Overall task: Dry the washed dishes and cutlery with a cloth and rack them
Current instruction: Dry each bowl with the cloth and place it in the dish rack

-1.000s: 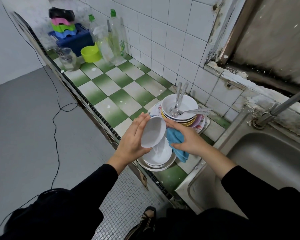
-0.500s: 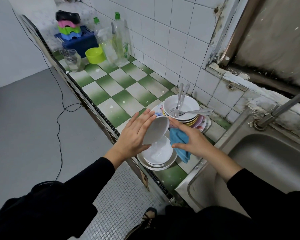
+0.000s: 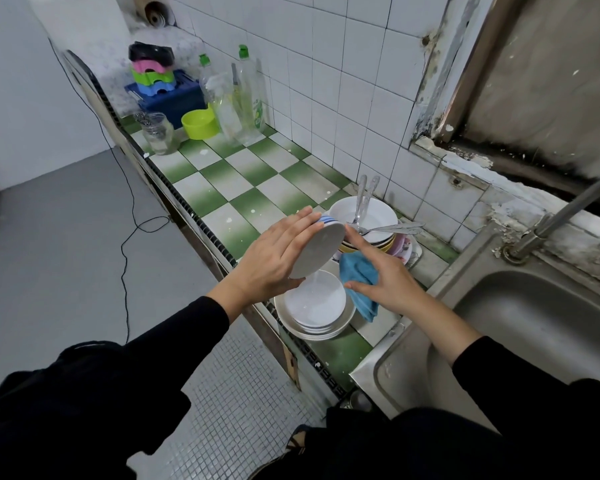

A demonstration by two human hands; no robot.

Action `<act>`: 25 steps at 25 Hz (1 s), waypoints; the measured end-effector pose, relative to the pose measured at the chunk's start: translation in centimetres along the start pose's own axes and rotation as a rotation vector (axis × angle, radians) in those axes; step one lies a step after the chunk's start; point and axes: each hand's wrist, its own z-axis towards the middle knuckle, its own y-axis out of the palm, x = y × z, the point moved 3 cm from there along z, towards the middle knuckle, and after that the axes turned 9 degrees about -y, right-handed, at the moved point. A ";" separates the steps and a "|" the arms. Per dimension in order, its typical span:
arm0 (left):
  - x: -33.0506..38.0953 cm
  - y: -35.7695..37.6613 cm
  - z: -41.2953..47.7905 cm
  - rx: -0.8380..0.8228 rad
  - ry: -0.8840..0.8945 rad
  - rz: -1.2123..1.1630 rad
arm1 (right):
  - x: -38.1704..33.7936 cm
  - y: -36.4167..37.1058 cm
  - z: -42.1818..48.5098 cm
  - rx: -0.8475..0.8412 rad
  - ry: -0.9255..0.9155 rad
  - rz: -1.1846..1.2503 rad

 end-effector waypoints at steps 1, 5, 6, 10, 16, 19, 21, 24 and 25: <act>0.0 -0.2 0.1 0.000 0.009 -0.005 | -0.1 0.0 0.0 0.010 -0.005 -0.002; 0.0 -0.7 0.2 -0.017 0.031 0.004 | -0.4 0.0 0.1 0.020 -0.006 0.006; 0.1 -0.8 0.2 -0.022 0.027 0.003 | -0.5 0.0 0.1 0.022 -0.009 0.008; 0.6 -1.5 0.2 -0.061 -0.058 -0.064 | -1.2 0.3 0.2 0.023 -0.037 0.059; 1.8 -2.1 -0.7 -0.045 -0.439 -0.400 | -3.2 -2.7 0.9 0.164 0.151 0.179; 2.4 -2.2 -0.6 0.038 -0.600 -0.506 | -4.3 -5.2 1.3 0.482 0.294 0.200; 2.7 -2.6 -0.4 0.072 -0.731 -0.588 | -5.6 -6.5 1.6 0.637 0.344 0.387; 3.1 -3.0 -0.3 0.092 -0.798 -0.638 | -8.9 -7.3 2.0 0.641 0.274 0.588; 3.3 -3.1 -0.2 0.096 -0.804 -0.649 | -10.2 -7.3 2.2 0.617 0.202 0.591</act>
